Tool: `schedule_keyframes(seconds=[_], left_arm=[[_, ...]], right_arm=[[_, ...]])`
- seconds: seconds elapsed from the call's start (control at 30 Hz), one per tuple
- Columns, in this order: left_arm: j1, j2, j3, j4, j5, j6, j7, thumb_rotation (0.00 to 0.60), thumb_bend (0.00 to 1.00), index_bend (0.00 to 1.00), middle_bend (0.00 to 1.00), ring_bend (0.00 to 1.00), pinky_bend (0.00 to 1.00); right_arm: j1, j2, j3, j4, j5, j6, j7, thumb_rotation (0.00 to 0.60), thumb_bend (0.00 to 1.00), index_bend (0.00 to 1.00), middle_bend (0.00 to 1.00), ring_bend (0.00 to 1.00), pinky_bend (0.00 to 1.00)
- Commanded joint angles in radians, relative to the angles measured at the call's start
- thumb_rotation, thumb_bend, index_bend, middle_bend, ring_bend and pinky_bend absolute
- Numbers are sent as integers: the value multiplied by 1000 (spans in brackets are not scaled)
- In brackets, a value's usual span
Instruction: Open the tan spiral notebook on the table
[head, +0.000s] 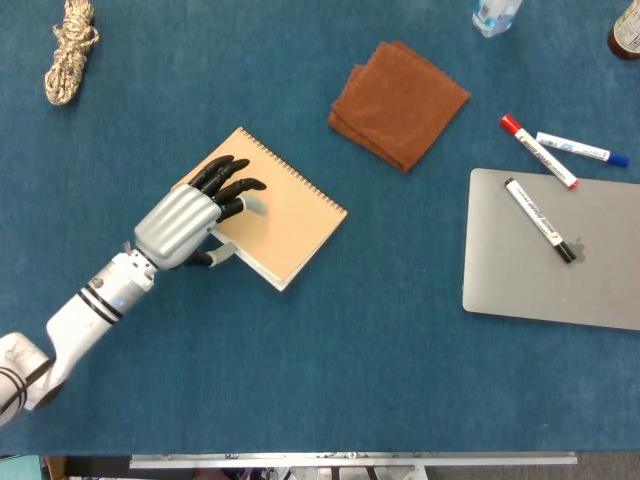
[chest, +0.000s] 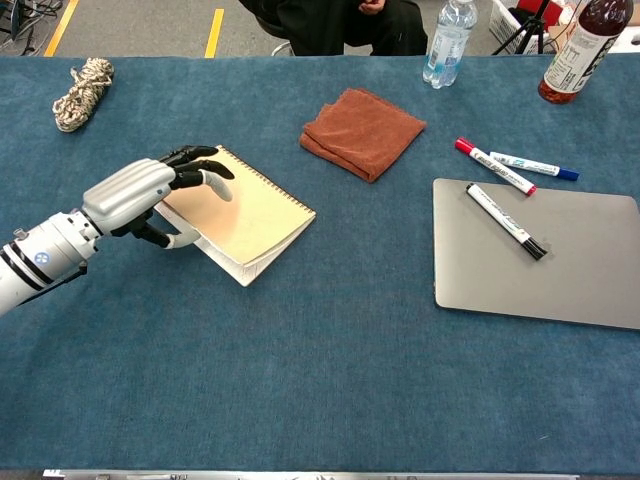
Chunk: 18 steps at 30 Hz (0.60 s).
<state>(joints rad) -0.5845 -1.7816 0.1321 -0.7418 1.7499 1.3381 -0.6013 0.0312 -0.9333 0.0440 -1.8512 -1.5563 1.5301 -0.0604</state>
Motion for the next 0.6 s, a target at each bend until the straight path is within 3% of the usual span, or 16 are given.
schedule_keyframes(seconds=[0.03, 0.3, 0.47, 0.6], left_arm=[[-6, -2, -7, -27, -10, -18, 2, 600, 335, 352, 188, 13, 0], [-15, 10, -17, -101, -31, -54, 24, 600, 455, 418, 178, 11, 0], [-20, 16, -31, -157, -50, -76, 33, 600, 477, 577, 177, 11, 0], [-22, 19, -39, -186, -62, -93, 43, 600, 476, 645, 185, 11, 0]], right_arm=[[-1, 2, 1, -2, -1, 3, -2, 600, 130, 326, 370, 206, 274], [-4, 4, 3, 0, -1, 9, 1, 600, 131, 326, 370, 206, 273], [-4, 3, 5, 4, -3, 11, 7, 600, 131, 326, 370, 206, 272], [-4, 1, 5, 8, -4, 12, 12, 600, 131, 326, 370, 206, 272]])
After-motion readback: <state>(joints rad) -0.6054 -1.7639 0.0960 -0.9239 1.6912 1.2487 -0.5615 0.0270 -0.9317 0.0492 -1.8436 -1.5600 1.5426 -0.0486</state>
